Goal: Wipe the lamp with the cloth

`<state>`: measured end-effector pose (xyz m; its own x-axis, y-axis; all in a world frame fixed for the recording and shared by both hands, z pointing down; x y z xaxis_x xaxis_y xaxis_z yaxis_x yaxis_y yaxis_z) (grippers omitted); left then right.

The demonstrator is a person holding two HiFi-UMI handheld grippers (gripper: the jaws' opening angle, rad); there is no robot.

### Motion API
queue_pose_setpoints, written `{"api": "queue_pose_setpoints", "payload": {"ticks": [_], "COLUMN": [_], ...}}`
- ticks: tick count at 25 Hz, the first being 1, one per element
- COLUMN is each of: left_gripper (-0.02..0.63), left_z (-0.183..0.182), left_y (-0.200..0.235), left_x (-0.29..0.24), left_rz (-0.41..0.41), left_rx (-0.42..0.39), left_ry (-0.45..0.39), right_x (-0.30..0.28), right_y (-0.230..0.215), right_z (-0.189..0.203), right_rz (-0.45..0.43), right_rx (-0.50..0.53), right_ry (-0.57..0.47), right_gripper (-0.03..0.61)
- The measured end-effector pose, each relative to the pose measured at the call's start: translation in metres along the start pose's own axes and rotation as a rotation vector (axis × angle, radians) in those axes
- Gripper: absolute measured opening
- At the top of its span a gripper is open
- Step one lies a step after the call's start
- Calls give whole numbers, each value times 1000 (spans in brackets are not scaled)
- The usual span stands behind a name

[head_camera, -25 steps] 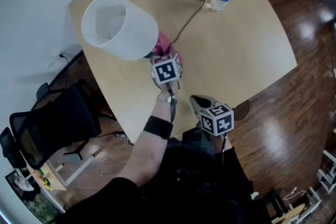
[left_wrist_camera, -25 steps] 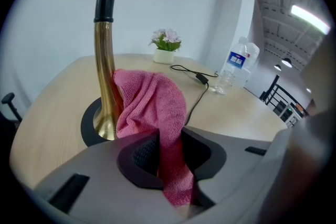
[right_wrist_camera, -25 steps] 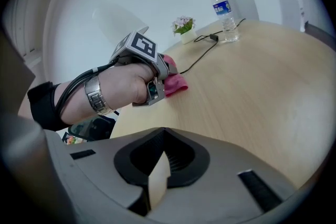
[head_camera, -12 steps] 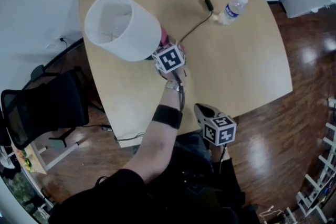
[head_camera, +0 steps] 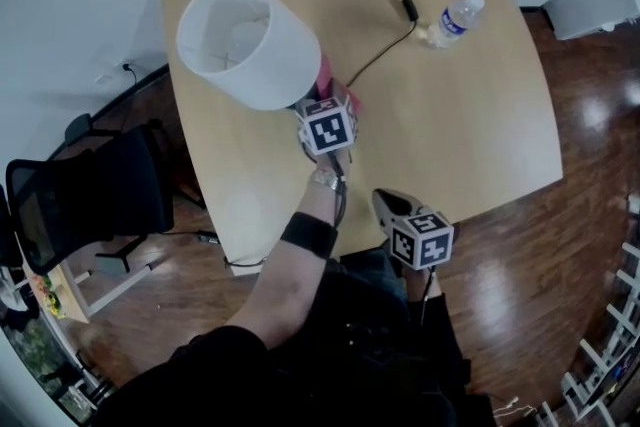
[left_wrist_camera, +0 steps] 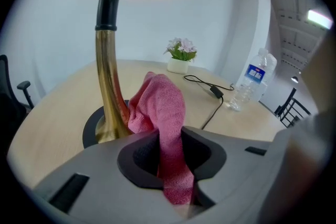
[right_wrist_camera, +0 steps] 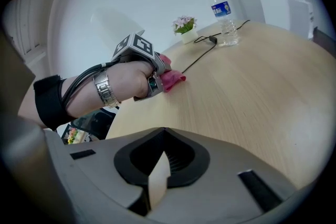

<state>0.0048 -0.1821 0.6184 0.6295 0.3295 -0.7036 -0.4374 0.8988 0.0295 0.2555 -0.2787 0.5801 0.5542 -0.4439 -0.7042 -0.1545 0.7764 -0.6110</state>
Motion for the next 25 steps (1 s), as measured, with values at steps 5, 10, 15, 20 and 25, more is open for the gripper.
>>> {"api": "queue_pose_setpoints", "payload": {"ticks": [5,10,15,20,25], "left_gripper": [92,92,92,92,92], "left_z": [11,22,31,41,44], "left_y": [8,22,37,67,110], "left_x": [9,19,25,38,42], "left_rz": [44,80,107,114,128], "left_rx": [-78,-109,-127,-143,-159], "left_ry": [-4,5,15,29,49], "right_x": [-9,-17,-29,-43,-62], "right_y": [14,28,43,69,100], "right_z": [6,12,19,30,37], "right_rz": [-12,-20,-23,-34,-39], "right_rx": [14,18,21,28,32], "right_ry": [4,1,5,14,27], "right_gripper": [5,5,5,5,5]}}
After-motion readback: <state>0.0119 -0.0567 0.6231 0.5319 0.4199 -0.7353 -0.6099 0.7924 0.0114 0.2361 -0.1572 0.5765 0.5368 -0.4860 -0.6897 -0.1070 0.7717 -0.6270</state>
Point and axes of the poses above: the fingertips, and each gripper's own axes: x backward along the fingers, y to its left, z out of its underside, the point moved 9 cm from there along x, backward along the fingers, and after that the axes turned 11 degrees about -x, right-handed, at the moved point
